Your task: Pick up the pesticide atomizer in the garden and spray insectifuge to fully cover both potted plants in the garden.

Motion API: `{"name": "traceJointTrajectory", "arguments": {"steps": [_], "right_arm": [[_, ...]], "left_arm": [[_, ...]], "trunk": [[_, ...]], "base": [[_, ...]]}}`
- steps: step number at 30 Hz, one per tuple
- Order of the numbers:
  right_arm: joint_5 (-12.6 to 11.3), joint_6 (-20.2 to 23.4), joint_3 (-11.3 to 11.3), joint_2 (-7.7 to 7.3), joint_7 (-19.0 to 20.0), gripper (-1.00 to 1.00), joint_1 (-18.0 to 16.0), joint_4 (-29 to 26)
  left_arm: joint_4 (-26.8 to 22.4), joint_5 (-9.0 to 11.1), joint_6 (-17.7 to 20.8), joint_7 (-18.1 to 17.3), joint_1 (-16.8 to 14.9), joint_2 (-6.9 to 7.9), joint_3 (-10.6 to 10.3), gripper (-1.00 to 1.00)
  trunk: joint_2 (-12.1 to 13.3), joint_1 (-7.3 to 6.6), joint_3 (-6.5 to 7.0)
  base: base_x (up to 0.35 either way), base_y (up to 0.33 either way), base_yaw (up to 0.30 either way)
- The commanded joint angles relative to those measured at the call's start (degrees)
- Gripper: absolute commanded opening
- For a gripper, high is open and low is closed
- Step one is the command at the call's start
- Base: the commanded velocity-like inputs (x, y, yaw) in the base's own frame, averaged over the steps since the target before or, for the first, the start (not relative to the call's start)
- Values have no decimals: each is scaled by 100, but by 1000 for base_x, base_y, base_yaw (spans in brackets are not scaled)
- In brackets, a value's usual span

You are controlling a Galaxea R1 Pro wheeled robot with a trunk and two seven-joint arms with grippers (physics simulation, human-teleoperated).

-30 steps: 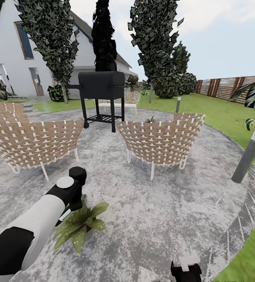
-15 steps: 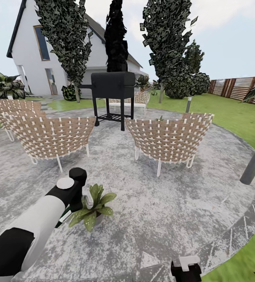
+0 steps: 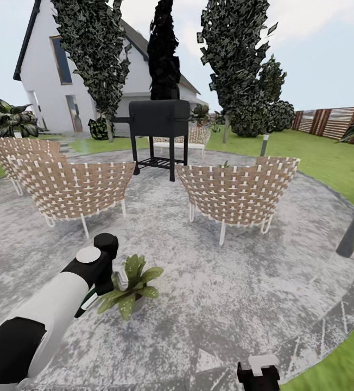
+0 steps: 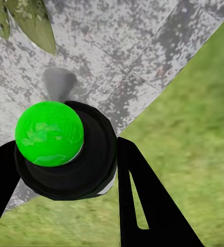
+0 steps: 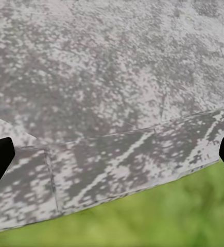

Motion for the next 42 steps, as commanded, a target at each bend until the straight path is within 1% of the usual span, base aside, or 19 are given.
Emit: {"name": "traceJointTrajectory", "arguments": {"steps": [1,10,13,15,16,17,18,19,20,21,23,25,26,29,30,33,35,38,42], "right_arm": [[61,-11,-42,2,-24,100,-3,4],[61,-11,-42,3,-22,100,-3,1],[61,-11,-42,3,-22,100,-3,3],[62,-6,-42,3,-22,100,-3,2],[67,-4,-42,3,-22,100,-3,6],[68,-2,-42,3,-22,100,-3,8],[69,-2,-42,3,-22,100,-3,9],[69,-2,-42,3,-22,100,-3,10],[73,-2,-42,3,-22,100,-3,10],[75,-2,-42,3,-22,100,-3,10],[77,-2,-42,3,-22,100,-3,10],[88,-2,-42,3,-18,100,-2,10],[91,-2,-42,3,-16,100,-3,10],[98,-2,-35,3,0,100,-3,17],[101,-1,-34,3,3,100,-3,18],[104,3,-34,3,12,100,-3,19],[105,6,-34,3,13,100,-3,19],[105,5,-34,-3,14,100,-3,19],[105,-8,-25,3,10,100,-3,19]], "left_arm": [[-7,-25,61,-50,-3,8,-29,-100],[-1,-33,59,-50,-3,13,-29,-100],[2,-33,53,-50,-2,59,-26,-100],[2,12,47,-50,174,325,-20,-100],[-2,119,33,-50,332,467,21,-100],[-6,605,-4,-50,689,812,253,-100],[-7,808,-9,-50,810,842,293,-100],[-7,977,-12,-50,895,854,321,-100],[-7,1300,-26,-2,1041,868,371,-100],[-7,1515,-56,183,1134,874,401,-100],[-9,2086,-257,712,1384,891,458,-100],[-7,2554,-428,1223,1560,914,542,-100],[-7,2717,-456,1373,1615,922,615,-100],[-7,3418,-783,1965,1786,930,1028,-100],[-7,3569,-945,2091,1805,932,1134,-100],[-6,4211,-1649,2564,1997,928,1707,-100],[-7,4384,-1940,2732,2084,927,2014,-100],[-7,4481,-2217,2855,2120,920,2326,-100],[-7,4535,-2339,2885,2132,907,2521,-100]], "trunk": [[-2,-2,-3],[-2,-2,10],[-2,-2,10],[-2,-2,10],[-2,-2,10],[-2,-2,10],[-2,-2,10],[-2,-2,10],[-2,-2,10],[-2,-2,10],[-2,-2,10],[-2,-2,10],[-2,-2,10],[-2,-2,10],[-2,-2,10],[-2,-2,10],[-2,-2,10],[-2,-2,10],[-2,-2,10]], "base": [[-132,-51,233],[-309,8,94],[-337,90,1],[-322,147,0],[-310,167,0],[-47,32,0],[-24,16,0],[-15,11,0],[-8,5,0],[-5,3,0],[-2,1,0],[0,0,0],[0,0,0],[0,0,0],[0,0,0],[0,0,0],[0,0,0],[0,0,0],[0,0,0]]}}
